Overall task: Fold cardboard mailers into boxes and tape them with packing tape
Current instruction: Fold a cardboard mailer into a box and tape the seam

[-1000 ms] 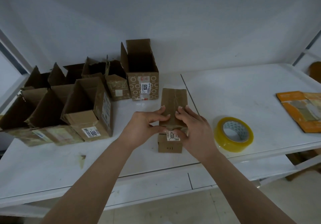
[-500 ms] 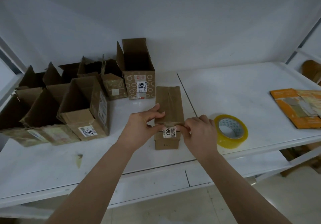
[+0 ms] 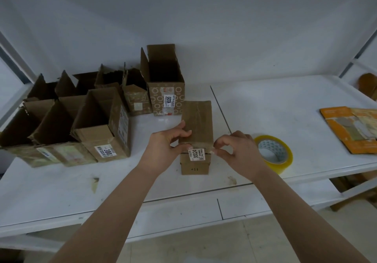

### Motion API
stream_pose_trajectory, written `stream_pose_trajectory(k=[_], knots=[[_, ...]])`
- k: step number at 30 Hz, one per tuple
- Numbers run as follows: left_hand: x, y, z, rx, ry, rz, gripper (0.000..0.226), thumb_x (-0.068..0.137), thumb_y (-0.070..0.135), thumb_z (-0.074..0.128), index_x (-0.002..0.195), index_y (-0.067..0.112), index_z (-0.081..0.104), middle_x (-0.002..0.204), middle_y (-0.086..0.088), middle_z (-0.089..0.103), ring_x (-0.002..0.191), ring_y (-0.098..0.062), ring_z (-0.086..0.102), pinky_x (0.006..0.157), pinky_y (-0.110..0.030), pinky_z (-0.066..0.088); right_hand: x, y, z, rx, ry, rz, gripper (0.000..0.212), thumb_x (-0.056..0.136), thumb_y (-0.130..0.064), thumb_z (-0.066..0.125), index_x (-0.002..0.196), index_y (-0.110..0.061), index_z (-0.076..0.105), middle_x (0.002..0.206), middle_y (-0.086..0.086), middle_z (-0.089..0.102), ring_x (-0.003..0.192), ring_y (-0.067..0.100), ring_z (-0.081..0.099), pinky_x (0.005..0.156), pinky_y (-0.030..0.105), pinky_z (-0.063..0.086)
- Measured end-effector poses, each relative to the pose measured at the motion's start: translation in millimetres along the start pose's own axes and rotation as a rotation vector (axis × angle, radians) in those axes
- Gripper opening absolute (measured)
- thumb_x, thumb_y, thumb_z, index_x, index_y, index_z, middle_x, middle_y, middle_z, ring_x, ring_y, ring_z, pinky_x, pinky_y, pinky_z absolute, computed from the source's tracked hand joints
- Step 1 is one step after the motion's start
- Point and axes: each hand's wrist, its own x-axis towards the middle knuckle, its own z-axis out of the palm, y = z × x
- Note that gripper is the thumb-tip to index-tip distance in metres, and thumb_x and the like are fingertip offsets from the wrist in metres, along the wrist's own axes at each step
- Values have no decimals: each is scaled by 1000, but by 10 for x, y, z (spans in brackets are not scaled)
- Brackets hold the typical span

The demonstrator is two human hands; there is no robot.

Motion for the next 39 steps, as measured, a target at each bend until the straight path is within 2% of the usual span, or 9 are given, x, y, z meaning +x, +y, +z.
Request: stream_pose_trajectory(k=[8, 17, 21, 23, 26, 29, 31, 36, 39], knots=[[4, 11, 24, 49, -15, -5, 39, 76, 4, 78, 113, 12, 71, 138, -7, 55, 115, 10, 49, 96, -14, 46, 99, -157, 32, -152, -28, -11, 23, 82, -36, 68, 81, -16, 58, 78, -8, 67, 78, 19, 59, 89, 36, 39], [29, 37, -11, 73, -20, 1, 38, 75, 2, 79, 111, 9, 71, 131, -1, 57, 122, -4, 52, 88, -2, 42, 178, -112, 39, -211, -26, -74, 38, 86, -46, 67, 69, -13, 57, 61, 6, 62, 65, 26, 60, 85, 37, 37], [22, 102, -66, 94, -81, -62, 37, 76, 9, 80, 111, 16, 71, 138, 1, 55, 117, 0, 54, 78, -6, 48, 178, -117, 17, -219, -127, -47, 36, 95, -53, 45, 77, -22, 49, 68, 0, 62, 75, 21, 60, 96, 34, 31], [47, 203, -69, 218, -56, -81, 32, 73, 34, 82, 101, 24, 70, 125, 16, 58, 104, 8, 55, 71, -6, 46, 182, -93, -38, -229, -156, -10, 53, 95, -58, 23, 85, -24, 62, 75, -1, 67, 82, 19, 61, 100, 34, 29], [182, 445, 76, 552, 11, -138, 59, 72, 75, 59, 96, 20, 62, 108, 14, 59, 91, -7, 59, 63, -18, 42, 217, -7, -128, -147, -81, 44, 42, 101, -40, 30, 97, -22, 68, 84, -2, 71, 84, 21, 63, 94, 33, 31], [367, 638, 379, 789, -113, -375, 107, 74, 84, 43, 141, 0, 33, 151, -23, 26, 131, -36, 42, 91, -44, 48, 244, 11, -174, -116, -35, 54, 21, 100, -17, 46, 106, -18, 66, 91, -1, 70, 87, 25, 63, 90, 34, 33], [419, 703, 520, 780, -166, -451, 115, 73, 79, 54, 147, 1, 13, 154, -24, 14, 136, -38, 33, 97, -46, 44, 256, 18, -225, -122, -43, 72, 24, 98, -14, 49, 118, -18, 62, 111, 0, 69, 101, 25, 60, 93, 34, 32], [430, 693, 410, 757, -258, -283, 90, 66, 57, 71, 130, 8, 29, 126, -10, 43, 121, -30, 42, 101, -46, 38, 286, 10, -458, -318, -147, 28, 85, 85, -38, 68, 151, -25, 17, 159, 3, 21, 143, 24, 20, 111, 40, 20], [402, 732, 144, 867, -468, 41, 69, 66, 51, 69, 113, 19, 32, 116, -2, 41, 120, -25, 39, 114, -55, 12, 335, -83, -579, -363, -278, -89, 117, 77, -51, 72, 152, -26, -13, 163, 1, -13, 149, 19, -11, 116, 44, 3]])
